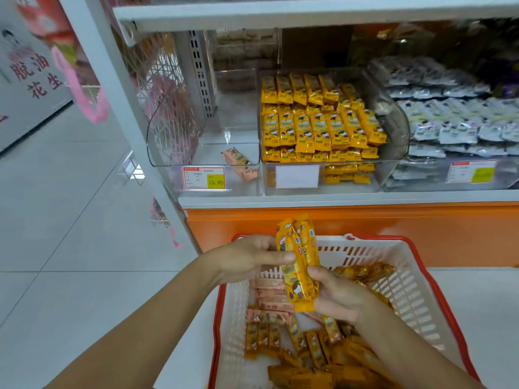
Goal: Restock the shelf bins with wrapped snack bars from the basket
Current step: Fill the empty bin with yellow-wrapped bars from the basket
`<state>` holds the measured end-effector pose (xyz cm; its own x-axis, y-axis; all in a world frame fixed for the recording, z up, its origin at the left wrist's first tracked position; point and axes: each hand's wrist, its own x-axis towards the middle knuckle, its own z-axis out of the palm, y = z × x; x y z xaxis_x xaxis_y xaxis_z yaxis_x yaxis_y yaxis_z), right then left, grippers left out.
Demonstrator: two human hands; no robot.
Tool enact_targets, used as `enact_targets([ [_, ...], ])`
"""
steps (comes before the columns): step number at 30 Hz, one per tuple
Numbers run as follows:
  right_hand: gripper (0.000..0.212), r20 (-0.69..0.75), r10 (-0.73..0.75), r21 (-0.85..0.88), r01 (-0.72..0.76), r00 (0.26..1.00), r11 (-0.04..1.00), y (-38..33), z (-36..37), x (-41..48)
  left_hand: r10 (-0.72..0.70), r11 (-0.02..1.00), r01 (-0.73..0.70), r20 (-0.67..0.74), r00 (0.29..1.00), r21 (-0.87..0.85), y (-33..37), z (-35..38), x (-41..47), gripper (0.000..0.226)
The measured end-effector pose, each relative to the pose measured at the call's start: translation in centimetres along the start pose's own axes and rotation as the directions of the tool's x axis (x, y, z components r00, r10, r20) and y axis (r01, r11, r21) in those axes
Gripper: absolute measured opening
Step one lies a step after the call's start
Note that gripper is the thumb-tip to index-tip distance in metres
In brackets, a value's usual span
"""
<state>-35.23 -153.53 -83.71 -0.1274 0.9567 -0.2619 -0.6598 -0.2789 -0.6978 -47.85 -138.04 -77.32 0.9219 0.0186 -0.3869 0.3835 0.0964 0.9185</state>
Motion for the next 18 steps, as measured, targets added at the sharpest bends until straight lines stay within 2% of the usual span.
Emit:
enact_targets([
  [2,0.075,0.018,-0.047,0.034,0.046,0.999,0.998,-0.7,1.4,-0.6,0.064,0.995,-0.066,-0.03,0.997,-0.08,0.5,0.7,0.0,0.069],
  [4,0.067,-0.042,-0.089,-0.025,0.088,0.995,0.996,-1.5,2.4,-1.5,0.098,0.986,-0.105,-0.061,0.993,-0.131,0.7,1.3,0.0,0.075],
  [7,0.066,-0.212,-0.17,-0.249,0.115,0.962,0.962,-2.7,3.3,-3.1,0.113,0.974,-0.134,-0.12,0.986,-0.183,1.0,2.0,0.3,0.065],
  [8,0.065,-0.266,-0.21,-0.319,0.12,0.941,0.94,-2.9,3.6,-3.6,0.123,0.97,-0.147,-0.128,0.984,-0.192,1.1,2.2,0.4,0.056],
  [10,0.067,-0.377,-0.289,-0.417,0.118,0.88,0.901,-2.9,3.7,-4.4,0.146,0.96,-0.175,-0.143,0.979,-0.219,1.5,2.7,0.5,0.025],
  [12,0.069,-0.437,-0.352,-0.508,0.096,0.828,0.856,-3.2,3.6,-5.0,0.157,0.945,-0.197,-0.165,0.974,-0.261,2.3,3.2,0.6,0.023],
  [14,0.065,-0.431,-0.342,-0.567,0.044,0.835,0.822,-3.6,3.7,-5.6,0.176,0.938,-0.224,-0.191,0.966,-0.266,2.8,3.2,0.8,0.031],
  [18,0.061,-0.422,-0.169,-0.632,-0.156,0.891,0.759,-3.7,3.4,-6.9,0.153,0.944,-0.195,-0.171,0.973,-0.267,3.7,3.2,1.1,0.034],
])
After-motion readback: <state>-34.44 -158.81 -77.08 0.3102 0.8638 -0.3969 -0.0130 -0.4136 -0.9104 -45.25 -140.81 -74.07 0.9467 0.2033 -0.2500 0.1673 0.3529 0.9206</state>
